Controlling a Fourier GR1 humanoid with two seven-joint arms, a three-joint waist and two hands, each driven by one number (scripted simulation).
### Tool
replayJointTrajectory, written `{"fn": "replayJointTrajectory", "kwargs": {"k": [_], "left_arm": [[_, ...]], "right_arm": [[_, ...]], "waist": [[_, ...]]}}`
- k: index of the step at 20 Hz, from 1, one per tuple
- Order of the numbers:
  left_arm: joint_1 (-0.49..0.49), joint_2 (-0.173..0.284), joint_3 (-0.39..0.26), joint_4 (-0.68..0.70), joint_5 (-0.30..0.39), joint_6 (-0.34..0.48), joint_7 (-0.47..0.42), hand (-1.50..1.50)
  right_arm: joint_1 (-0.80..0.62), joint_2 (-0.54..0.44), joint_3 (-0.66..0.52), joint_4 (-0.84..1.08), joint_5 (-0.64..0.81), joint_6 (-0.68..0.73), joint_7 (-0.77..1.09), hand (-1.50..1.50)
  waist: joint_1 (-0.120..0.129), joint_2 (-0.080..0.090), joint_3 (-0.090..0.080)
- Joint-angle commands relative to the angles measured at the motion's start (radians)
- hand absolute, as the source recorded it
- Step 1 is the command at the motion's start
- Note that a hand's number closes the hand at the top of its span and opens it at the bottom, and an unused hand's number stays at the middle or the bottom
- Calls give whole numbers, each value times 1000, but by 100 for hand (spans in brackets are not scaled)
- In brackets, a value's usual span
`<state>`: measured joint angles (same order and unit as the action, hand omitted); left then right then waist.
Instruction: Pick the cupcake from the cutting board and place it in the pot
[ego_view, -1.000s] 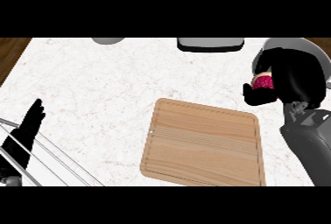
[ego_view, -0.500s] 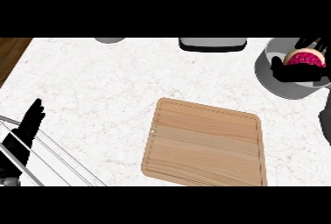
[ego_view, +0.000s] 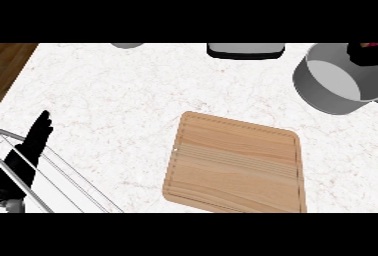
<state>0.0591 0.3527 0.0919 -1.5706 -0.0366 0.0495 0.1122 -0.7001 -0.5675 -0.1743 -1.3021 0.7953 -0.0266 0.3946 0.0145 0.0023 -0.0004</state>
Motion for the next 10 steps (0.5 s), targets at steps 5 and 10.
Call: {"fn": "replayJointTrajectory", "kwargs": {"k": [5, 10], "left_arm": [[-22, -47, -7, 40, -30, 16, -3, 0], [-77, -14, 8, 41, -28, -13, 6, 0]], "right_arm": [[-119, -99, -99, 417, -30, -84, -294, 150], [-261, -106, -92, 730, 33, -179, -405, 150]], "waist": [[4, 4, 1], [26, 12, 2]]}}
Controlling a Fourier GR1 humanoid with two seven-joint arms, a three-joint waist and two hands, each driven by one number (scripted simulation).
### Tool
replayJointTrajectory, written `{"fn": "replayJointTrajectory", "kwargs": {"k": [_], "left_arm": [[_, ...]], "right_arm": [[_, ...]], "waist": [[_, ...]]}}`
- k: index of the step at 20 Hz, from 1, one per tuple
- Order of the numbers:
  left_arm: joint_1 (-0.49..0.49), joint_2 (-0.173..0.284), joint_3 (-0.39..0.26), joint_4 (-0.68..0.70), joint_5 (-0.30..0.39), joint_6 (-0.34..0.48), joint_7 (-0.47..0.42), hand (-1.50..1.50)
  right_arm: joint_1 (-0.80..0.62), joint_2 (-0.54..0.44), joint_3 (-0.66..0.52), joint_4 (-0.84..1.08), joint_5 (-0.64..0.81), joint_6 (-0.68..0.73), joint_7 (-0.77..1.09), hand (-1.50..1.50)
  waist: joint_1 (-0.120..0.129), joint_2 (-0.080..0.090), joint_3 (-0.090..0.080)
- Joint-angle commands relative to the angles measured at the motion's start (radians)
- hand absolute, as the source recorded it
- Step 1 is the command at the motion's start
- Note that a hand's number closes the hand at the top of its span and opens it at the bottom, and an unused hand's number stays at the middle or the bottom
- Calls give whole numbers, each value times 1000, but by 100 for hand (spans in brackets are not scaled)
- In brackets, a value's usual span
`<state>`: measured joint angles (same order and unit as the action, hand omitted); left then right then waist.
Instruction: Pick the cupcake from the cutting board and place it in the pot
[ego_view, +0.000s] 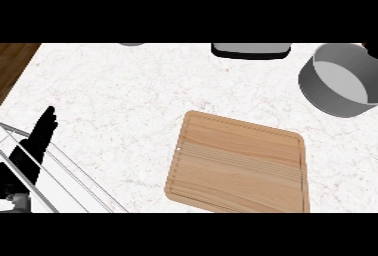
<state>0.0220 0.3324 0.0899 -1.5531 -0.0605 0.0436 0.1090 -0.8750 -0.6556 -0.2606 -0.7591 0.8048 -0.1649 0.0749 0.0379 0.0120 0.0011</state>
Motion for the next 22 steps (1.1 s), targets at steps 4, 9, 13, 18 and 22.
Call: {"fn": "replayJointTrajectory", "kwargs": {"k": [4, 9, 13, 18, 22], "left_arm": [[-55, -16, -14, 30, -13, -2, 3, 0], [-15, -19, -13, 17, -3, -20, -18, 0], [-65, -61, -48, 27, -39, 20, 6, 0], [-37, -56, -51, -9, -37, 6, 17, 0], [-64, -27, -8, 54, -21, -11, -10, 0]], "right_arm": [[-73, -14, 24, 312, 106, -157, -124, 150], [-104, -40, -79, 449, 10, -128, -207, -150], [-149, -53, -132, 504, -45, -60, -235, -150], [-163, -43, -162, 546, -68, -76, -294, -150], [-164, -31, -258, 501, -171, -128, -431, -150]], "waist": [[29, 19, 2], [37, 19, 3], [38, 27, 5], [45, 23, 5], [20, 19, 5]]}}
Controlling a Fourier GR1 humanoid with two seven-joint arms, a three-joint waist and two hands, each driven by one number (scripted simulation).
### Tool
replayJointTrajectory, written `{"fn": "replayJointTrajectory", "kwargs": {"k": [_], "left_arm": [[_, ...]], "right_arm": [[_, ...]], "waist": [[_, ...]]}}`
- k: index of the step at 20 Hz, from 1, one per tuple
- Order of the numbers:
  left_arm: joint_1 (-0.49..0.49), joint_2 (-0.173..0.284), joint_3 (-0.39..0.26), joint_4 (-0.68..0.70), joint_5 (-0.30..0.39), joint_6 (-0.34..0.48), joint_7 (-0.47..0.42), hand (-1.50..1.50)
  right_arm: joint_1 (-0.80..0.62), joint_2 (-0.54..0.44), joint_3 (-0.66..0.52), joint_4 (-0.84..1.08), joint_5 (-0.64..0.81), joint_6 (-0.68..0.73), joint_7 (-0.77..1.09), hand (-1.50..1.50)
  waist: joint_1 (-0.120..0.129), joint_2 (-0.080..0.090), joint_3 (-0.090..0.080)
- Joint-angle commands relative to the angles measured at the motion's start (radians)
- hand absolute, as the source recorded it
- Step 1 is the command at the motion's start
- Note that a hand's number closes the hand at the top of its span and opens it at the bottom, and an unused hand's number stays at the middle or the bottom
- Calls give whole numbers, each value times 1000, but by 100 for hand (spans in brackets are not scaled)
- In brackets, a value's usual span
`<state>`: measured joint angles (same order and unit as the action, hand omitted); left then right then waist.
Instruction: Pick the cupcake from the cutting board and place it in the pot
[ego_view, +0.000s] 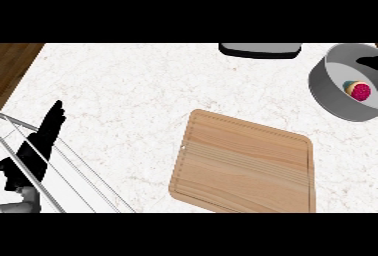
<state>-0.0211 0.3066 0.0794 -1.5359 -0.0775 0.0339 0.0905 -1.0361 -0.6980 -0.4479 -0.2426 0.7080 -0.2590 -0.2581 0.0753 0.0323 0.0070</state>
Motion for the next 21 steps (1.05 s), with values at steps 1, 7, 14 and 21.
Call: {"fn": "replayJointTrajectory", "kwargs": {"k": [1, 7, 14, 21], "left_arm": [[11, -23, -16, 16, -17, 16, 7, 0], [65, 3, 20, 29, -7, -2, -31, 0], [36, -2, 31, 27, 2, -12, 14, 0], [-32, 27, 74, 106, 0, -28, -5, 0]], "right_arm": [[-26, 33, -116, -30, -119, -65, -102, -150], [-17, -40, -250, -17, -270, 67, -195, -150], [41, -73, -278, 22, -336, 248, -205, -150], [160, -170, -323, -11, -426, 407, -249, -150]], "waist": [[-5, -1, 0], [-33, -15, -4], [-52, -23, -5], [-73, -28, -6]]}}
